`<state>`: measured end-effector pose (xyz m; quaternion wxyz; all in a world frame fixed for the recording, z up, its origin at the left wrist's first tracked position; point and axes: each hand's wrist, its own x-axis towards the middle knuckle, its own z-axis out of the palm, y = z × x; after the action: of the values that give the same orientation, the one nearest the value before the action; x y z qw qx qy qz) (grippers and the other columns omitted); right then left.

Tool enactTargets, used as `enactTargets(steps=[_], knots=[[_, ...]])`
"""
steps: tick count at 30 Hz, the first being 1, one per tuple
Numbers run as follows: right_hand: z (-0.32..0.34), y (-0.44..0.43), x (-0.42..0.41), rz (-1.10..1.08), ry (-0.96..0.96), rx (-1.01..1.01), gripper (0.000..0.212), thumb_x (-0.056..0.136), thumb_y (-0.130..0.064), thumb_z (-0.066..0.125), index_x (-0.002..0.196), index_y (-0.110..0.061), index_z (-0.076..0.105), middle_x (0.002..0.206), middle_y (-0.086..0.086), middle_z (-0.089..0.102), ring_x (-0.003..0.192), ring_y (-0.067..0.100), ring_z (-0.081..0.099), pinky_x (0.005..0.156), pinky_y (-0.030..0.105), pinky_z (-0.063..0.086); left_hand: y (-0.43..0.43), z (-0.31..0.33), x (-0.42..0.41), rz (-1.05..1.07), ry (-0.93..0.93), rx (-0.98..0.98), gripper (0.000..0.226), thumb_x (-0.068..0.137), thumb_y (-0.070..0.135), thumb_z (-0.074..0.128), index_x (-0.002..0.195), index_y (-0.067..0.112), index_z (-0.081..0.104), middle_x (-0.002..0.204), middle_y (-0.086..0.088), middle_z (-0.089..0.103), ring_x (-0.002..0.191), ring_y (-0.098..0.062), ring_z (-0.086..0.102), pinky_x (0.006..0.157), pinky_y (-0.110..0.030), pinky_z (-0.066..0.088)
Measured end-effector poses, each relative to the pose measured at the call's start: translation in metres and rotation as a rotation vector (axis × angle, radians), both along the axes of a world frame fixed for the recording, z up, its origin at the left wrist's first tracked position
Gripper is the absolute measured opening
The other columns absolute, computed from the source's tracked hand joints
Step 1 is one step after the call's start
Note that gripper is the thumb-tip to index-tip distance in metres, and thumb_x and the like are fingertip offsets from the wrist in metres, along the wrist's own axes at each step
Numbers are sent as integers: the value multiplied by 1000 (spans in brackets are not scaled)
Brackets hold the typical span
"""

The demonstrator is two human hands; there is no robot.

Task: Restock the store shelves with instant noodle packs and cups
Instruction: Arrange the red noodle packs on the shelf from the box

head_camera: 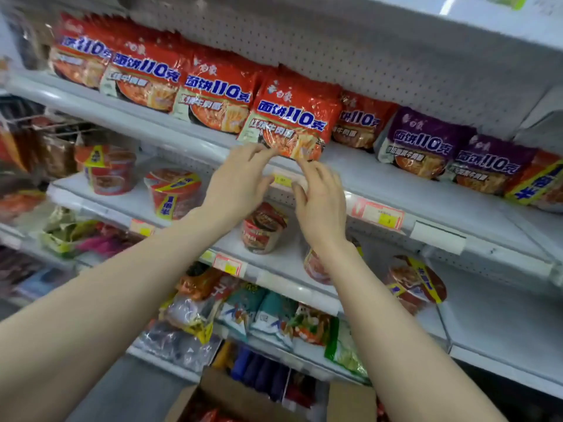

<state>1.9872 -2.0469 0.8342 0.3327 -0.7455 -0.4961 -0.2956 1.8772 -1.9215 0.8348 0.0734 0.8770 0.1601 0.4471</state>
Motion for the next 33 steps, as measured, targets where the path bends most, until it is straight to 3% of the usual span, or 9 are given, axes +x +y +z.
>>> enactTargets(steps=[7, 11, 14, 19, 22, 28, 33], knots=[[-87, -43, -28, 104, 101, -60, 47, 94, -11, 57, 141, -13, 52, 129, 9, 62, 115, 29, 53, 94, 35, 41, -49, -75, -38, 105, 100, -61, 43, 91, 19, 60, 133, 14, 55, 124, -12, 56, 113, -32, 52, 92, -37, 41], [-146, -65, -37, 131, 173, -142, 41, 97, -11, 55, 138, -11, 54, 126, 10, 62, 114, 31, 55, 95, 38, 43, -64, -122, -52, 111, 176, -117, 40, 92, 18, 59, 132, 13, 55, 122, -12, 56, 111, -34, 52, 89, -43, 47], [-197, -78, -40, 124, 266, -202, 38, 97, -13, 54, 135, -11, 57, 128, 8, 62, 117, 28, 54, 99, 37, 42, -73, -169, -57, 119, 220, -202, 41, 91, 19, 58, 131, 14, 56, 122, -10, 57, 112, -31, 52, 91, -38, 44], [-278, -99, -60, 73, 432, -316, 36, 99, -14, 55, 135, -14, 58, 130, 5, 61, 120, 24, 51, 103, 34, 38, -83, -250, -69, 77, 337, -295, 39, 91, 15, 63, 129, 8, 58, 118, -15, 59, 110, -34, 55, 88, -44, 48], [-331, -108, -74, 44, 504, -383, 37, 98, -12, 58, 135, -12, 58, 131, 6, 61, 123, 21, 49, 104, 25, 32, -89, -311, -80, 80, 399, -394, 42, 89, 9, 65, 130, 10, 58, 121, -12, 58, 113, -32, 53, 88, -41, 47], [-431, -126, -95, -3, 615, -515, 39, 95, -10, 60, 134, -12, 59, 127, 6, 63, 119, 25, 55, 100, 36, 44, -105, -430, -106, 107, 503, -582, 43, 91, 14, 64, 133, 19, 56, 124, -6, 57, 113, -29, 52, 86, -41, 47], [-523, -138, -109, -51, 744, -644, 45, 95, -13, 62, 139, -15, 54, 134, 5, 60, 124, 21, 54, 103, 35, 45, -109, -525, -125, 95, 590, -683, 42, 91, 16, 64, 132, 17, 56, 126, -7, 57, 112, -30, 56, 87, -45, 51]])
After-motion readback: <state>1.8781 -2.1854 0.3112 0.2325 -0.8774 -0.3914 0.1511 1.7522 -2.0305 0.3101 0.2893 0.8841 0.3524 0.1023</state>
